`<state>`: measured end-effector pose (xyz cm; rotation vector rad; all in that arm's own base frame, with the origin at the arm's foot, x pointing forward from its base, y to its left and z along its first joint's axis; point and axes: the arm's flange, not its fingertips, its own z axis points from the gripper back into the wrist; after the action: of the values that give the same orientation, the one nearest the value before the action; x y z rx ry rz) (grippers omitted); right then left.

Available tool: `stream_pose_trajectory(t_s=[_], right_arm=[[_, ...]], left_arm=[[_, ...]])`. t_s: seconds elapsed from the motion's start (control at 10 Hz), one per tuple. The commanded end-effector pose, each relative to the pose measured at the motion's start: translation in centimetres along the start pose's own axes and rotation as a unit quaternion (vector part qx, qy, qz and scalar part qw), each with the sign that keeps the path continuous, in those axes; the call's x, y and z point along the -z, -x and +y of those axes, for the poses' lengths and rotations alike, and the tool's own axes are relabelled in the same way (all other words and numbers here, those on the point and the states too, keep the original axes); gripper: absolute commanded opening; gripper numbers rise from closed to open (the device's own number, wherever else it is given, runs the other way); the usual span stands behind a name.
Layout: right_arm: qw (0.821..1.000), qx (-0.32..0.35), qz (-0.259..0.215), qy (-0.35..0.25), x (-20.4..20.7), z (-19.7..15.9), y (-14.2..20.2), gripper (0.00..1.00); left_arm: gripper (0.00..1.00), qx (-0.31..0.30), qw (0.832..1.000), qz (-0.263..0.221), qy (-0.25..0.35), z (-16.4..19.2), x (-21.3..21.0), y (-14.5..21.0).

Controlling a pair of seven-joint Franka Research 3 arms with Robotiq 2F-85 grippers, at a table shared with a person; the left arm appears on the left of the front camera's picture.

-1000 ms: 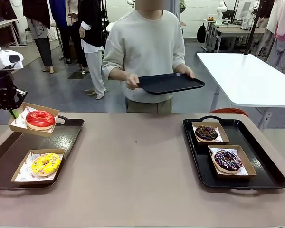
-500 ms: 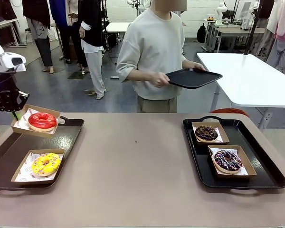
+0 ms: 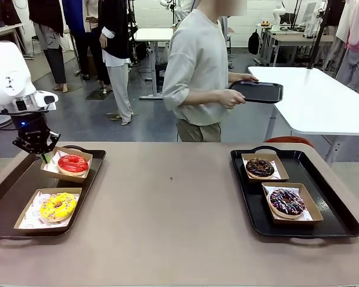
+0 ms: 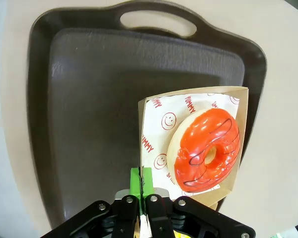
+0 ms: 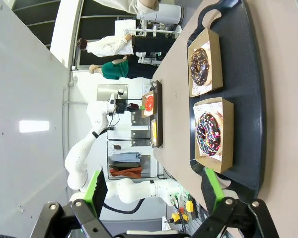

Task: Individually package the donuts and arrange them on the tray.
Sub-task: Place the picked Paper togo box on the Handle tray.

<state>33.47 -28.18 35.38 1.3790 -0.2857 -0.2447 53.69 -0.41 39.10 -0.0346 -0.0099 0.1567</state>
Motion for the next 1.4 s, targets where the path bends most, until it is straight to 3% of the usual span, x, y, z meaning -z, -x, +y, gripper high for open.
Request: stream_pose_trajectory(t_s=[0.0, 0.6, 1.3], right_arm=[[1.000, 0.003, -0.001, 0.000, 0.0, 0.2, 0.0, 1.00], [1.000, 0.003, -0.001, 0.000, 0.0, 0.2, 0.0, 1.00], [1.000, 0.003, -0.001, 0.000, 0.0, 0.2, 0.0, 1.00]], left_arm=[[0.01, 0.010, 1.000, -0.007, 0.018, -0.2, -0.2, -1.4], [0.01, 0.066, 0.998, -0.007, 0.004, -0.7, 1.2, -2.0], [0.01, 0.061, 0.998, -0.004, -0.018, -1.2, 2.8, -2.4]])
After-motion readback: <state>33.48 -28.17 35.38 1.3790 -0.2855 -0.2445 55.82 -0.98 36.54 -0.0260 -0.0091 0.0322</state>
